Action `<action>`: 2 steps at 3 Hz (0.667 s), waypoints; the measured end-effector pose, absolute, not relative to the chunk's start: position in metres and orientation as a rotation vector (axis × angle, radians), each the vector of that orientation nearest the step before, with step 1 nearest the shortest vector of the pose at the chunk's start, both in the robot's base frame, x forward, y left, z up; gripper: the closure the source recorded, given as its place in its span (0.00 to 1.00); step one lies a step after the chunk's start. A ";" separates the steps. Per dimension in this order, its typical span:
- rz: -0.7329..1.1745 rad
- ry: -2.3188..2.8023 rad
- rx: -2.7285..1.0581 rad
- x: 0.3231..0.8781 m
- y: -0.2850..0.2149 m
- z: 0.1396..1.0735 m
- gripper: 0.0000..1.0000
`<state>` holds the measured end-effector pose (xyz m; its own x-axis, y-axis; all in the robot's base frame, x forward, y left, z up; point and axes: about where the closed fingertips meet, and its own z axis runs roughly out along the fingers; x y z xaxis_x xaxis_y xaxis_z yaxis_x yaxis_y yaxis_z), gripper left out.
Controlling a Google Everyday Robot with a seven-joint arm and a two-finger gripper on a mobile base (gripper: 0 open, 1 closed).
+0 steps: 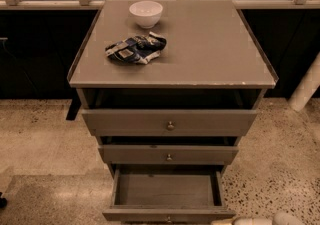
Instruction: Close bottom drawer
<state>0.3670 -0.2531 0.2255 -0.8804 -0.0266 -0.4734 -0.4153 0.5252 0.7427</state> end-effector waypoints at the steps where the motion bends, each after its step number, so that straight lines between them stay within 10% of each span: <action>1: 1.312 2.360 -0.334 0.372 -0.252 0.217 1.00; 2: 1.329 2.360 -0.329 0.389 -0.250 0.206 1.00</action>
Offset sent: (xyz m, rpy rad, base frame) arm 0.0495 -0.0010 -0.0316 0.0205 0.0149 -0.0156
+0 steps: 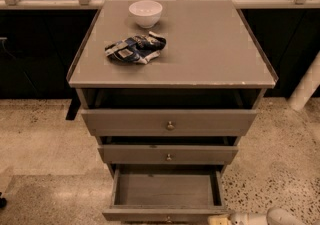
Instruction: Close bottom drawer
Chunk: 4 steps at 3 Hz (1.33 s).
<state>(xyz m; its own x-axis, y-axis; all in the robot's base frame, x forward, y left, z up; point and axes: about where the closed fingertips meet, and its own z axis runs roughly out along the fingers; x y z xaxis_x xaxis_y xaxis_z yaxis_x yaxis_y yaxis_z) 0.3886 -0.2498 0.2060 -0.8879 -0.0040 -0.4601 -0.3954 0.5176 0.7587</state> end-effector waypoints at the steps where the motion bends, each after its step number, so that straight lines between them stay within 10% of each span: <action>1: 1.307 2.374 -0.359 0.417 -0.251 0.208 1.00; 4: 1.220 2.411 -0.360 0.455 -0.261 0.240 1.00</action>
Offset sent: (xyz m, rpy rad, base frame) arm 0.0890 -0.0193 0.0148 -0.0875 -0.0157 0.0394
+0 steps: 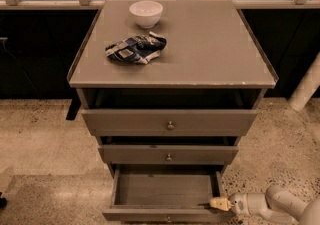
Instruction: Close bottom drawer
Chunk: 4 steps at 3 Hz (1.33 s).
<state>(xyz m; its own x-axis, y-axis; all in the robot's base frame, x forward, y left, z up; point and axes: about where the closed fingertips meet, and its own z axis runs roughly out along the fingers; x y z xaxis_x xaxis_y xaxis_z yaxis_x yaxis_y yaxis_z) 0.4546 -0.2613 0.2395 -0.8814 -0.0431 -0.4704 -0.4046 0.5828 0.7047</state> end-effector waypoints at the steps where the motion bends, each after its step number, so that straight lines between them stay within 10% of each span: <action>1: 1.229 2.414 -0.346 0.452 -0.260 0.235 1.00; 4: 1.281 2.453 -0.203 0.413 -0.262 0.202 1.00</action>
Offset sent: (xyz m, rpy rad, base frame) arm -0.0477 -0.0079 -0.0379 0.0612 0.1175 -0.0690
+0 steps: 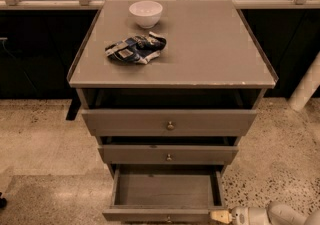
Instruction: Close bottom drawer
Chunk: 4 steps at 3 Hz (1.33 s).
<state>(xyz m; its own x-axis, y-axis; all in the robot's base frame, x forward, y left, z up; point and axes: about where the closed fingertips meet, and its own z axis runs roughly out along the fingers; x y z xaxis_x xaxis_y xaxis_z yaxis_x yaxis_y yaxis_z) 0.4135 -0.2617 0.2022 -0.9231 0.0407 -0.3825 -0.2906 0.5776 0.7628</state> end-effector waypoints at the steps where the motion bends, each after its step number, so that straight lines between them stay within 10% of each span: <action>1: 1.261 2.458 -0.187 0.418 -0.260 0.190 1.00; 4: 1.237 2.460 -0.217 0.439 -0.252 0.180 1.00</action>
Offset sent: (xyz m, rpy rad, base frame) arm 0.0453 0.0068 -0.0655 -0.0970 -0.0188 -0.0377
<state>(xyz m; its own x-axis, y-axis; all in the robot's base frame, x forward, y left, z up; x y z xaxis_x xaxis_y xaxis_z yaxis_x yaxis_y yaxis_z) 0.4394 -0.2521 0.1798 -0.9170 0.0309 -0.3977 -0.3007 0.6013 0.7402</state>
